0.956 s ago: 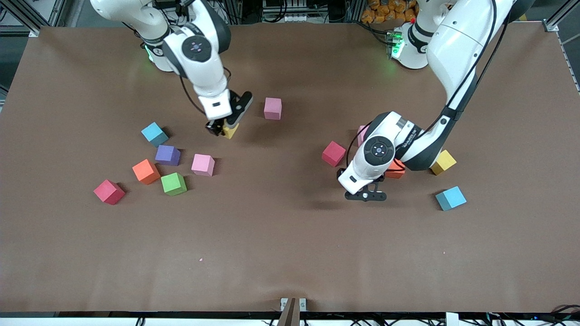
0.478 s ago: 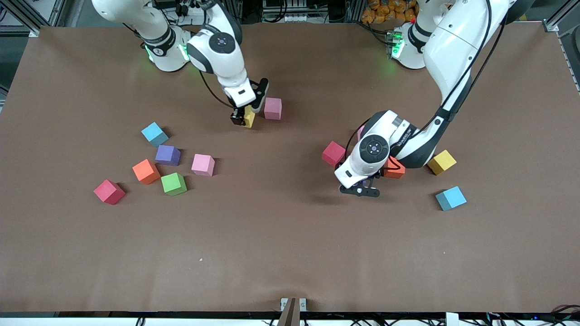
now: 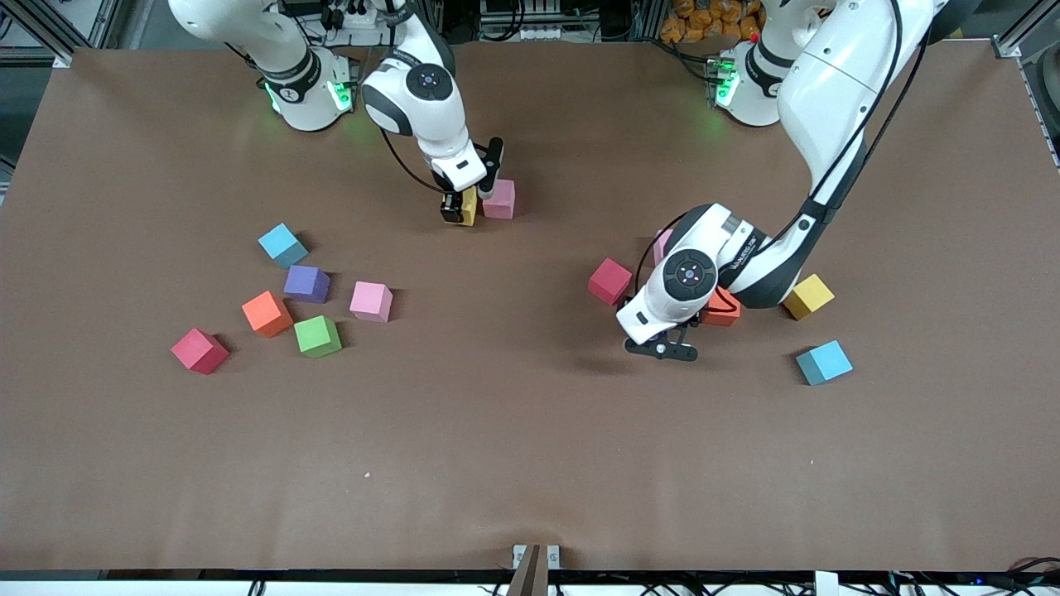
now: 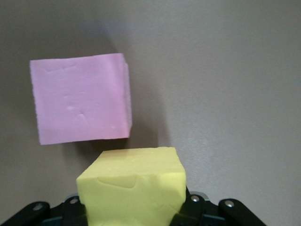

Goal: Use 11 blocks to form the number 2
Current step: 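Place yellow beside pink with the right gripper while the left gripper grasps purple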

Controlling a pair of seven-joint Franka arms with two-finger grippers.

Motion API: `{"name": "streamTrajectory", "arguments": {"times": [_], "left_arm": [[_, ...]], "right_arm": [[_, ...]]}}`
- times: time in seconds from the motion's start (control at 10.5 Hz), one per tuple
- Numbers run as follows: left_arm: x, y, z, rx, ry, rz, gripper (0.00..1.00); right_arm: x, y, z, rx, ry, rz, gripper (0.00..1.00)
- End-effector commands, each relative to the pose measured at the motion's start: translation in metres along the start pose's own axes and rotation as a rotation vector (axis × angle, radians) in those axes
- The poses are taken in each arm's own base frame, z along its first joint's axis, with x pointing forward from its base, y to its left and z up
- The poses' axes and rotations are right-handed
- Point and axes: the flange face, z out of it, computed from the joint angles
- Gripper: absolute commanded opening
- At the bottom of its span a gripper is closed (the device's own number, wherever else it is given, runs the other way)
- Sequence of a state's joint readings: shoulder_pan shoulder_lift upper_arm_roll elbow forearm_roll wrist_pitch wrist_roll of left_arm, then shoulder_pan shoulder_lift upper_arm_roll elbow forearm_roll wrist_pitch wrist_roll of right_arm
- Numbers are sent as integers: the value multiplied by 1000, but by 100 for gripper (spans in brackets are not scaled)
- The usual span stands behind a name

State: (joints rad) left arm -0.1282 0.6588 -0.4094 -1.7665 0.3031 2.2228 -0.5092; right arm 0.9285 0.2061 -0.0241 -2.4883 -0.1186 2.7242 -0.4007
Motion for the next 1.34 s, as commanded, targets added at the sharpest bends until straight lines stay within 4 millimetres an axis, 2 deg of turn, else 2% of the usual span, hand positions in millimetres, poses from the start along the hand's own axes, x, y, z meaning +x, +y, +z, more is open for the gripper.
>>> {"name": "streamTrajectory", "arguments": {"times": [0.0, 0.1, 0.19, 0.29, 0.48, 0.67, 0.96, 1.24], "left_arm": [[-1, -4, -2, 0, 12, 12, 100], [-1, -3, -2, 0, 12, 11, 60], [-1, -1, -2, -2, 12, 7, 31], [-1, 0, -1, -3, 11, 0, 21], [0, -1, -4, -10, 13, -38, 20], [8, -4, -20, -22, 39, -161, 20], [5, -7, -52, -54, 32, -275, 21], [1, -6, -66, -43, 26, -430, 21]], "right_arm": [[2, -10, 16, 20, -6, -21, 60], [1, -10, 20, 25, -12, -19, 60], [0, -8, 22, 27, -13, -13, 60], [0, -8, 22, 28, -13, -12, 60], [4, -10, 24, 25, 5, -13, 60], [8, -17, 29, 34, 2, -28, 60], [11, -21, 29, 36, 4, -32, 60], [15, -28, 28, 40, 7, -42, 60]]}}
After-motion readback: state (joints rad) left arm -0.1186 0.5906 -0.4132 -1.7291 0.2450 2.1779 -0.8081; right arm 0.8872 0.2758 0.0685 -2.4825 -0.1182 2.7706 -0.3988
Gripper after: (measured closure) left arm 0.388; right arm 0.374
